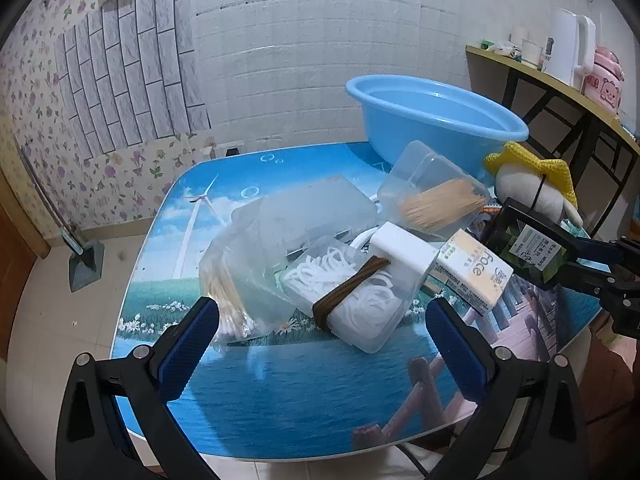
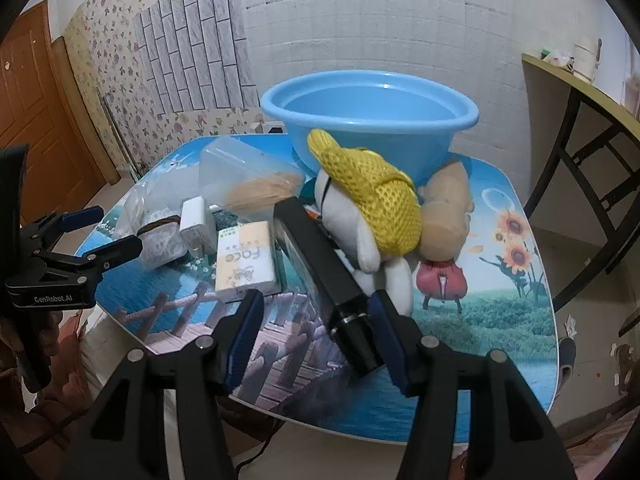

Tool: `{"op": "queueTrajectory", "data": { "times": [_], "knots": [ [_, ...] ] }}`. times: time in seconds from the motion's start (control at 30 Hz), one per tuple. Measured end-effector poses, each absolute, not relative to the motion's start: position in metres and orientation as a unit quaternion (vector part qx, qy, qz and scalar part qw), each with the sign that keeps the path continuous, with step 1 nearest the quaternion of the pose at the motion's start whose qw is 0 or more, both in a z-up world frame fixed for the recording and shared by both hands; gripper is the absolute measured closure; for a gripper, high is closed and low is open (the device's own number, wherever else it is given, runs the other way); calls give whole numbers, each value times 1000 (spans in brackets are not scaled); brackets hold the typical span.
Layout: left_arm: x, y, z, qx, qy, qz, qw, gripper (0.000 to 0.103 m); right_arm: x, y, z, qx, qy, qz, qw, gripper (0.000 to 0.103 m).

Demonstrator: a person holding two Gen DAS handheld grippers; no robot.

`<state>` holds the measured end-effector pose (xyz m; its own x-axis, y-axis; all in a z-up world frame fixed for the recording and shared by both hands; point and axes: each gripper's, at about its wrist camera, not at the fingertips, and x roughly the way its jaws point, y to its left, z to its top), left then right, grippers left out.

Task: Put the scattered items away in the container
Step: 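Reach the left gripper toward the clear bag of cotton swabs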

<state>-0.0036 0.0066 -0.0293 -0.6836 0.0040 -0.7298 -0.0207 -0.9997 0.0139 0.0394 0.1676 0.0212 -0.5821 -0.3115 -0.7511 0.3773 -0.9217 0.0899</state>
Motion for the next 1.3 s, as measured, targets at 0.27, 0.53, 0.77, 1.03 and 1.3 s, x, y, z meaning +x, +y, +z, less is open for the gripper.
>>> {"op": "queueTrajectory", "data": {
  "times": [0.27, 0.53, 0.77, 1.03, 1.3],
  "knots": [
    [-4, 7, -32, -400, 4, 916, 11, 0, 42, 165, 17, 413, 51, -887, 199, 59],
    [-3, 6, -38, -407, 0, 913, 16, 0, 40, 161, 12, 419, 54, -883, 204, 66],
    [-4, 6, -38, -405, -6, 914, 29, 0, 41, 155, 9, 424, 60, -878, 214, 68],
    [-10, 6, -43, -399, 4, 916, 35, 0, 36, 156, 7, 431, 52, -876, 212, 68],
    [-23, 4, -52, -403, 31, 913, 52, 0, 36, 154, 7, 433, 51, -875, 211, 68]
  ]
}}
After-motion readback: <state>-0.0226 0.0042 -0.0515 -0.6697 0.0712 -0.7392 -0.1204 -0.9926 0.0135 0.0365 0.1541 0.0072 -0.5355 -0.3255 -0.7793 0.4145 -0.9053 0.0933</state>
